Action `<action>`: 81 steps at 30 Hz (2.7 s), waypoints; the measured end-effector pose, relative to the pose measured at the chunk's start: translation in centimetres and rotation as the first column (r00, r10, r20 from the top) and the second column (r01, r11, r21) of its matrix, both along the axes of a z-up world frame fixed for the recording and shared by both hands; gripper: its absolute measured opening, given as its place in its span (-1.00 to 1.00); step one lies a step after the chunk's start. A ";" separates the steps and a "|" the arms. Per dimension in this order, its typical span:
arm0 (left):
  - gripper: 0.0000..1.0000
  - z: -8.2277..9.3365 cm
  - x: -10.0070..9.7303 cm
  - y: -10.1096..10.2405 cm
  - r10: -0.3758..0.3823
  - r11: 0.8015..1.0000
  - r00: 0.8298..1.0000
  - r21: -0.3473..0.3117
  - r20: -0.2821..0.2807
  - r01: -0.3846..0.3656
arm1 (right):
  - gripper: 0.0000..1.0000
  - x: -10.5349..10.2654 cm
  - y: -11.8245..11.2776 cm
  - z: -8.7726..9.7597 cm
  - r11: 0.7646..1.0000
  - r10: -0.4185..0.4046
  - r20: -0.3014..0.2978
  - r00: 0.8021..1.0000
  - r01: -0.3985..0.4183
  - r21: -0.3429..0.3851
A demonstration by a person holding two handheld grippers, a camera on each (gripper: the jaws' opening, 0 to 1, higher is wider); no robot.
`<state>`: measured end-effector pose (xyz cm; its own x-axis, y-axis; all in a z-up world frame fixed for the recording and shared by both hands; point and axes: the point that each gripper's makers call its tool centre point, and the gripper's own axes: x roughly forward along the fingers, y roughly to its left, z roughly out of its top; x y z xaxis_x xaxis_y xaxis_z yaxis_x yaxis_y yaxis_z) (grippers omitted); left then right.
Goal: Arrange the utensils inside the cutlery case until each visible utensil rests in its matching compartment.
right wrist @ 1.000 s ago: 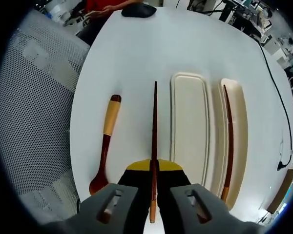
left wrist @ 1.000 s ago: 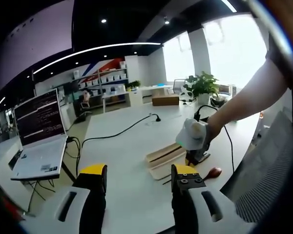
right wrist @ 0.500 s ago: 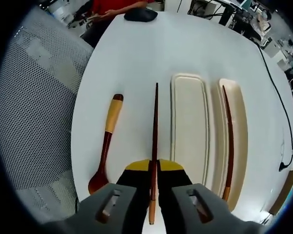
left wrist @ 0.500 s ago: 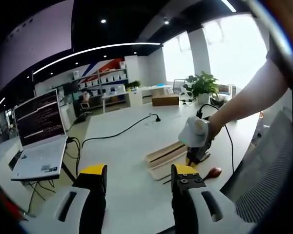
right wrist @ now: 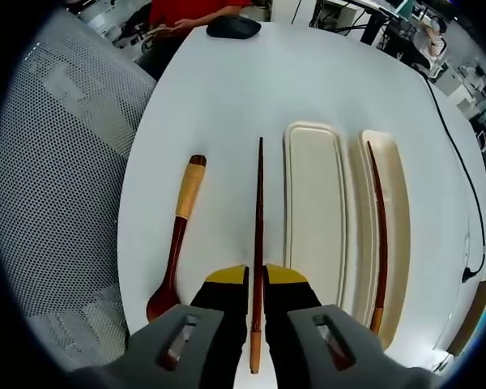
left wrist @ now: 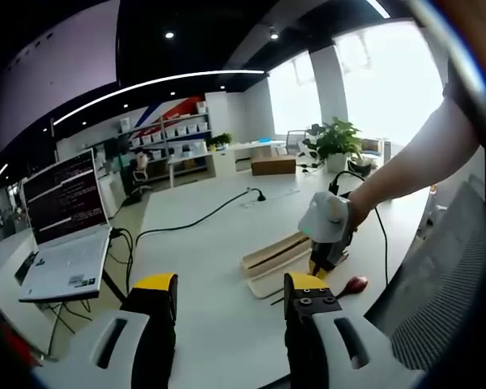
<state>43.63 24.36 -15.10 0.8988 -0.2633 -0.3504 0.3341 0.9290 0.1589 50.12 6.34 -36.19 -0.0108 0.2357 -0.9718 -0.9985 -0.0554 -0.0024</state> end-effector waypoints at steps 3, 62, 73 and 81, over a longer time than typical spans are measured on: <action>0.08 -0.1 0.0 0.0 -0.001 1.000 1.000 0.002 -0.002 0.001 | -0.92 -0.1 -0.2 -0.2 1.000 -0.010 -0.008 1.000 0.010 -0.003; 0.08 0.2 0.0 0.1 0.004 1.000 1.000 -0.005 0.007 -0.004 | -1.00 0.7 -1.1 1.8 0.993 -0.079 -0.008 0.997 0.078 -0.083; 0.08 0.2 0.0 0.0 0.002 1.000 1.000 -0.005 0.009 -0.002 | -1.00 1.4 -1.6 2.7 0.992 -0.076 0.015 0.997 0.077 -0.103; 0.08 0.3 0.1 0.1 0.003 1.000 1.000 -0.006 0.011 -0.003 | -1.00 2.0 -1.8 3.5 0.991 -0.077 0.029 0.997 0.080 -0.112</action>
